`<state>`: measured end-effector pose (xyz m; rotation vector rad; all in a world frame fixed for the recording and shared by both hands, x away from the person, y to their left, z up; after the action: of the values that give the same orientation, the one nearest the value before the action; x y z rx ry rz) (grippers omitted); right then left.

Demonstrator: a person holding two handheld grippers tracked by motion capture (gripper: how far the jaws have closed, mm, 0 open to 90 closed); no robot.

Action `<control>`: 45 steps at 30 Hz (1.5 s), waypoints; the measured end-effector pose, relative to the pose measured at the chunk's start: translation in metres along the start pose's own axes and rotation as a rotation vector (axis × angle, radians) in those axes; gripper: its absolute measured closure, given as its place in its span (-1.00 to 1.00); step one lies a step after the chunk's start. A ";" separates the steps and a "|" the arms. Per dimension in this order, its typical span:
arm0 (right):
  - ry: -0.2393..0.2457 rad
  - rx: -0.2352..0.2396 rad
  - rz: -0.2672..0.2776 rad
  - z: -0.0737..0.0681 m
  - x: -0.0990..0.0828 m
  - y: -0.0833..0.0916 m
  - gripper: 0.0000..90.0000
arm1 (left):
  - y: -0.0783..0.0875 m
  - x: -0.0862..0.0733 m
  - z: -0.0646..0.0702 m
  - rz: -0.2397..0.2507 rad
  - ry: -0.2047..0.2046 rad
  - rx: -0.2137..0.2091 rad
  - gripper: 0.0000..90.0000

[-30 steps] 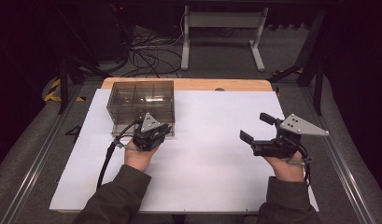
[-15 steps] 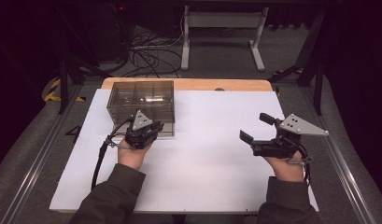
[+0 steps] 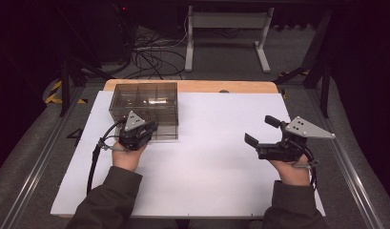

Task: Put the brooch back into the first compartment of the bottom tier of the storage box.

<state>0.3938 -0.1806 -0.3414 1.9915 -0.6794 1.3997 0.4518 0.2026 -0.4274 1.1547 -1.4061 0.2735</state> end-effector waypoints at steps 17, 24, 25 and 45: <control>0.000 -0.003 -0.001 0.000 0.000 0.000 -0.92 | 0.014 -0.008 -0.022 0.014 0.051 0.055 0.78; -0.003 -0.002 -0.003 0.000 -0.001 -0.001 -0.92 | 0.020 -0.014 -0.033 0.008 0.077 0.082 0.78; -0.003 -0.003 -0.003 0.000 -0.001 -0.001 -0.92 | 0.021 -0.015 -0.035 0.006 0.074 0.086 0.78; -0.004 -0.002 -0.010 0.000 -0.002 -0.002 -0.92 | 0.024 -0.043 -0.055 -0.061 0.090 0.148 0.78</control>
<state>0.3945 -0.1792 -0.3434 1.9942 -0.6710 1.3894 0.4582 0.2749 -0.4402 1.2885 -1.2864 0.3861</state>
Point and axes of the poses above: each handheld gripper's, and its own axes: y roughly backward along the jaws, x roughly out of its top, z roughly to its right, the point moved 5 cm from there along -y, roughly forward along the jaws, and after that the axes turned 13 degrees about -y, right-handed, at the moved point
